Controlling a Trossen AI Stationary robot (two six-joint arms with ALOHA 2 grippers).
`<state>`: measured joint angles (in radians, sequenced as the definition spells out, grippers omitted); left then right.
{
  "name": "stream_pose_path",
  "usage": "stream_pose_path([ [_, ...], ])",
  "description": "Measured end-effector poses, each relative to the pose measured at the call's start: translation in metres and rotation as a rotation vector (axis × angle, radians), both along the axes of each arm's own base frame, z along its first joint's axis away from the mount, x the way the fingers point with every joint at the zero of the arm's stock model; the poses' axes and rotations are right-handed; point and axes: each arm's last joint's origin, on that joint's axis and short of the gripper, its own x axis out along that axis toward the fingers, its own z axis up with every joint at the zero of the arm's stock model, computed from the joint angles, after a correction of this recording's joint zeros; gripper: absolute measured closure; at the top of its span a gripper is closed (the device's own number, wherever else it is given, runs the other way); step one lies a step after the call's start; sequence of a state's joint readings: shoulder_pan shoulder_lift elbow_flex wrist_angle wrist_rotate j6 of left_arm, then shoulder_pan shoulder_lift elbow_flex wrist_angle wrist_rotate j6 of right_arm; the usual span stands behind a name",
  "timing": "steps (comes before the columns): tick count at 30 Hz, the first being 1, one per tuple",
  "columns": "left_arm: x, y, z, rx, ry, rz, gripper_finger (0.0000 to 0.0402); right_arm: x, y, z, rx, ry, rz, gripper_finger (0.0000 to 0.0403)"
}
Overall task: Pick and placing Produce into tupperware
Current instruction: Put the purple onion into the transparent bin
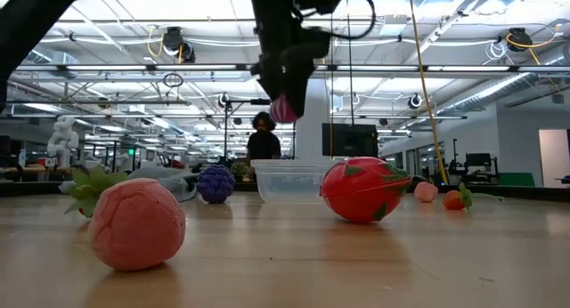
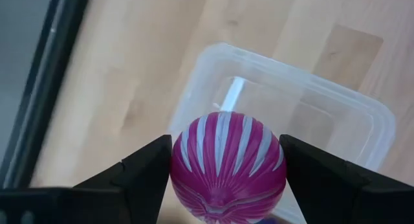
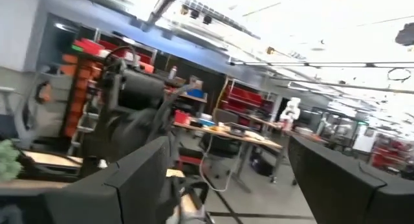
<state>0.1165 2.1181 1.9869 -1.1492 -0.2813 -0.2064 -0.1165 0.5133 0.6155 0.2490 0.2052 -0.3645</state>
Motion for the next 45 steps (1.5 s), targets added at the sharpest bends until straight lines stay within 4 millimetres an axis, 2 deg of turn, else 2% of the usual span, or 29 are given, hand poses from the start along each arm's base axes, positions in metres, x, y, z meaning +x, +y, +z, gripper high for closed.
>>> stream_pose_path([
  [7, 0.016, -0.002, -0.038, -0.061, 0.057, -0.019, 0.0121, 0.000, 0.000, 0.000, -0.022, 0.008, -0.015, 0.0094],
  [12, 0.021, -0.002, -0.051, -0.089, 0.066, -0.025, 0.0121, -0.001, -0.002, 0.000, -0.057, 0.027, -0.100, 0.0094],
  [16, 0.022, -0.002, -0.052, -0.087, 0.052, -0.025, 0.0121, -0.002, -0.005, 0.000, -0.079, 0.051, -0.218, 0.0094],
  [20, 0.022, -0.002, -0.060, -0.091, 0.053, -0.019, 0.0121, -0.003, -0.006, 0.000, -0.093, 0.056, -0.250, 0.0094],
  [27, 0.016, -0.003, -0.087, -0.140, 0.080, -0.009, 0.0121, -0.003, -0.006, 0.002, -0.097, 0.041, -0.252, 0.0094],
  [45, 0.015, 0.003, -0.091, -0.141, 0.074, 0.009, 0.0121, -0.003, -0.006, 0.002, -0.093, 0.036, -0.251, 0.0094],
])
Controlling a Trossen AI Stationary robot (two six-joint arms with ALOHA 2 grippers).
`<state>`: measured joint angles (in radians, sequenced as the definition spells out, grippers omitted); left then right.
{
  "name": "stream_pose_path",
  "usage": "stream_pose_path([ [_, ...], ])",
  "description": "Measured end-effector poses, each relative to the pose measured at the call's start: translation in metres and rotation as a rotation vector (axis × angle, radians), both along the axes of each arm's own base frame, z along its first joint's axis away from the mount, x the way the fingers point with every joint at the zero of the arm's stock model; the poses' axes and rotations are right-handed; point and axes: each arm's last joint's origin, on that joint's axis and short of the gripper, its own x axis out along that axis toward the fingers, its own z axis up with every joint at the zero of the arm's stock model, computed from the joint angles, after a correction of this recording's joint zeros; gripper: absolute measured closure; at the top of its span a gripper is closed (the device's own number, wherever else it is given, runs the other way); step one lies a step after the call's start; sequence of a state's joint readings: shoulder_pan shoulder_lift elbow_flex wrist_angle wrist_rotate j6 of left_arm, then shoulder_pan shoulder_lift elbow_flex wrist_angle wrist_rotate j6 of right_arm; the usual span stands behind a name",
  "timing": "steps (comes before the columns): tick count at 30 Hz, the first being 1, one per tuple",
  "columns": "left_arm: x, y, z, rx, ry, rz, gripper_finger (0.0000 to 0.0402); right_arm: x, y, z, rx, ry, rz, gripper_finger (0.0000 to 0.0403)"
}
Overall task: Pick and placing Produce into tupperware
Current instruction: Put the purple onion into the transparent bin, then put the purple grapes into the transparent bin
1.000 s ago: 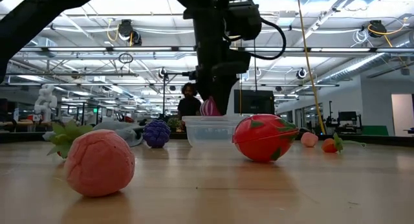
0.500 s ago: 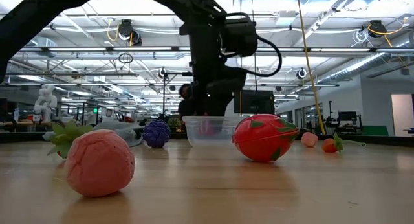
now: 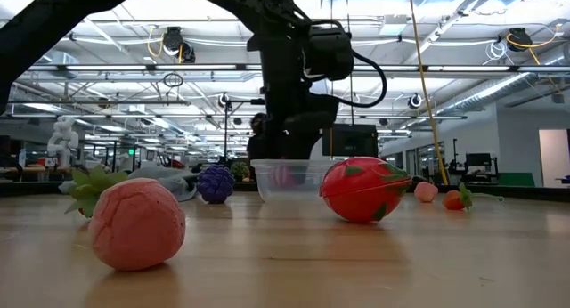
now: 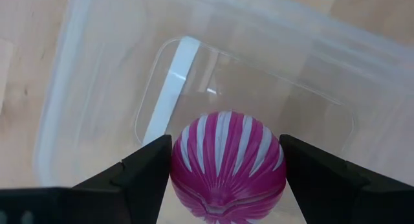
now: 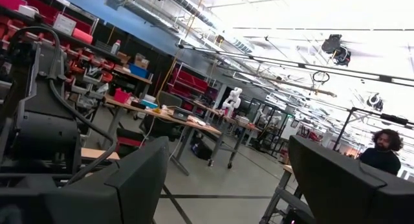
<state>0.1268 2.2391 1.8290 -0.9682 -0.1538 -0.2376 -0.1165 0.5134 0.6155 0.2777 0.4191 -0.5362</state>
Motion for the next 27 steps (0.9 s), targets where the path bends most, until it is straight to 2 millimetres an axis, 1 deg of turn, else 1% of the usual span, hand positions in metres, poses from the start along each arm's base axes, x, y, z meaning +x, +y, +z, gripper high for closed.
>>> stream_pose_path([
  [16, 0.0004, 0.0008, 0.0002, 0.014, 0.001, -0.025, 0.0119, 0.0001, 0.0001, 0.0000, 0.022, -0.013, 0.008, 0.0094],
  [20, 0.0004, 0.0022, 0.0004, 0.035, 0.003, -0.024, 0.0102, 0.0001, 0.0001, -0.0001, 0.024, -0.014, 0.009, 0.0094],
  [27, 0.0029, 0.0036, 0.0013, 0.084, -0.018, -0.020, 0.0055, 0.0000, 0.0001, 0.0000, 0.023, -0.014, 0.009, 0.0094],
])
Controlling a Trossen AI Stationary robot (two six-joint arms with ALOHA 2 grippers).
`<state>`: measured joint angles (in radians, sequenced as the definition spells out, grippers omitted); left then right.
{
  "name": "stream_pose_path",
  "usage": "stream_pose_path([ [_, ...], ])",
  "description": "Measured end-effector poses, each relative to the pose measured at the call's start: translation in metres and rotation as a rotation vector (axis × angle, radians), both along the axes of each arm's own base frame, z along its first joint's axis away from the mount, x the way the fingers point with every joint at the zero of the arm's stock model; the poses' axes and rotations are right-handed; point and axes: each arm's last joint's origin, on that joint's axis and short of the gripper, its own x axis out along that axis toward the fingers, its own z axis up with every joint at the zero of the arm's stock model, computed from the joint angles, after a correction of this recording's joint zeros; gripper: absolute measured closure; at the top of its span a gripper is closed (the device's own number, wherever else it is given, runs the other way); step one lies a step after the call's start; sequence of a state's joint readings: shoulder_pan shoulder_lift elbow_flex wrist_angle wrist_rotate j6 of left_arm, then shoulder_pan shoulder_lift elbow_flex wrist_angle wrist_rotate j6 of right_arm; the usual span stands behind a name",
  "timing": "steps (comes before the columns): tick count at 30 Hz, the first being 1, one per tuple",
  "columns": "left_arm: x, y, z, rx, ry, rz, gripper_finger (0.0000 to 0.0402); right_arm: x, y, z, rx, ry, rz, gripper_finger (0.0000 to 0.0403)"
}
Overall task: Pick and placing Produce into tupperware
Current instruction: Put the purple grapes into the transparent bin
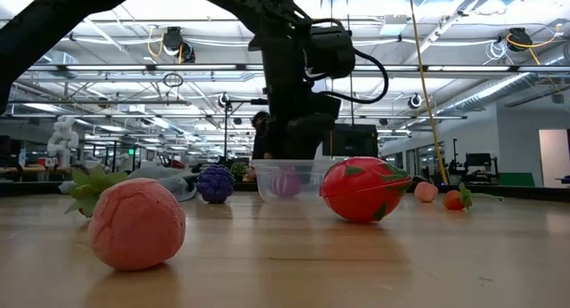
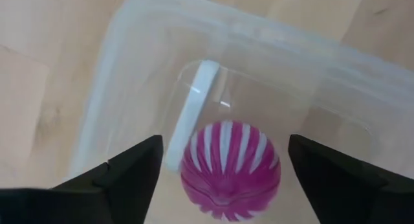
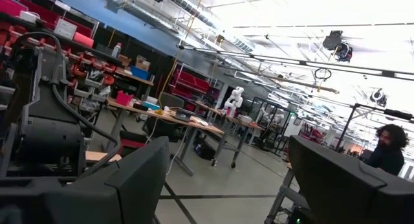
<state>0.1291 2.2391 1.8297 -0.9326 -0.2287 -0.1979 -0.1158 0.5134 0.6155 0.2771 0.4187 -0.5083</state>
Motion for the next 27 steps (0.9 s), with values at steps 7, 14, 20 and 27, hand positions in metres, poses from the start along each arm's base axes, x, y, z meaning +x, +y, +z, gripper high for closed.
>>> stream_pose_path([
  [7, -0.005, 0.002, 0.009, 0.074, 0.041, -0.046, 0.0030, 0.000, 0.000, 0.000, 0.000, 0.000, 0.000, 0.0094],
  [14, -0.027, -0.001, 0.058, 0.097, 0.013, -0.028, 0.0033, 0.000, 0.000, 0.000, -0.001, 0.000, 0.000, 0.0094],
  [20, -0.052, -0.016, 0.116, 0.094, -0.112, -0.006, 0.0032, 0.000, 0.000, 0.000, -0.001, 0.000, 0.000, 0.0094],
  [27, -0.085, -0.055, 0.149, 0.034, -0.117, 0.082, 0.0041, 0.000, 0.000, 0.000, 0.019, -0.013, 0.007, 0.0094],
])
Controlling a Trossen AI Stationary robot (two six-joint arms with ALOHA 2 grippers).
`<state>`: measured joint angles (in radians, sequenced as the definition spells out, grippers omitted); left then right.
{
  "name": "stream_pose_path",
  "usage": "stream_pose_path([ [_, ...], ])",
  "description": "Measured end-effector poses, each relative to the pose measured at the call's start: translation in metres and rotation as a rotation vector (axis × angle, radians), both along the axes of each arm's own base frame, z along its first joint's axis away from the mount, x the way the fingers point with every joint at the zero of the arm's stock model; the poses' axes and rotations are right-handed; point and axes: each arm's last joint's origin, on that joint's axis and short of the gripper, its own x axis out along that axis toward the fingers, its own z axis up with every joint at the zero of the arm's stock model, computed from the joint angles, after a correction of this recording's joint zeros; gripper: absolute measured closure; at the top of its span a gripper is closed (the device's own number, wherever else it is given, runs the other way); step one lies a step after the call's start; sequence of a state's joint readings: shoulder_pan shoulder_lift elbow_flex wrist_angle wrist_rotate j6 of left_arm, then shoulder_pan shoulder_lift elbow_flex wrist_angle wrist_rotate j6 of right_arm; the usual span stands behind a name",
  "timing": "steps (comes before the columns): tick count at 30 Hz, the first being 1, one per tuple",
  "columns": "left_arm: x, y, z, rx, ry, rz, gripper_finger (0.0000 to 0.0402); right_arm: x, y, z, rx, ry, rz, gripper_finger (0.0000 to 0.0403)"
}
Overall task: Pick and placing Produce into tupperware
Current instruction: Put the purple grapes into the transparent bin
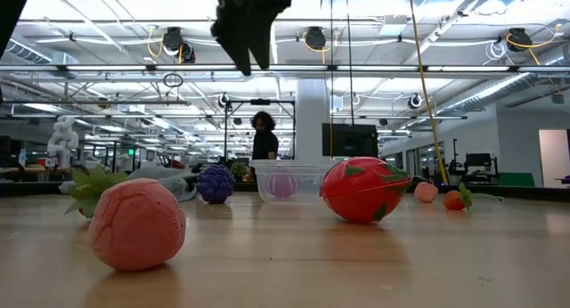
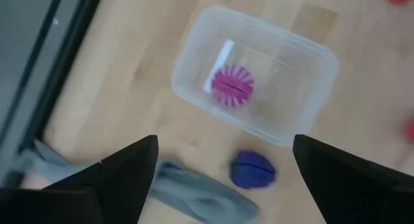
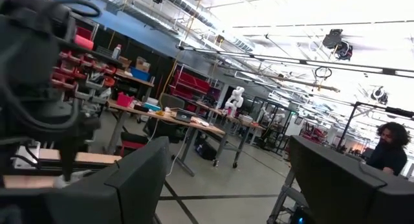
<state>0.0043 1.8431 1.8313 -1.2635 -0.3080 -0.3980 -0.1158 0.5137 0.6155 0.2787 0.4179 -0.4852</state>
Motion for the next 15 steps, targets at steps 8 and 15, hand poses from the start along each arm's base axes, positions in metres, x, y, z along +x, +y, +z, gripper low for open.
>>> stream_pose_path([
  [8, -0.006, -0.032, -0.019, -0.048, 0.059, 0.129, 0.0039, 0.000, 0.000, 0.000, 0.029, -0.018, 0.010, 0.0094],
  [15, -0.012, -0.036, -0.059, -0.145, 0.091, 0.369, 0.0039, 0.000, 0.000, 0.000, 0.024, -0.016, 0.008, 0.0094],
])
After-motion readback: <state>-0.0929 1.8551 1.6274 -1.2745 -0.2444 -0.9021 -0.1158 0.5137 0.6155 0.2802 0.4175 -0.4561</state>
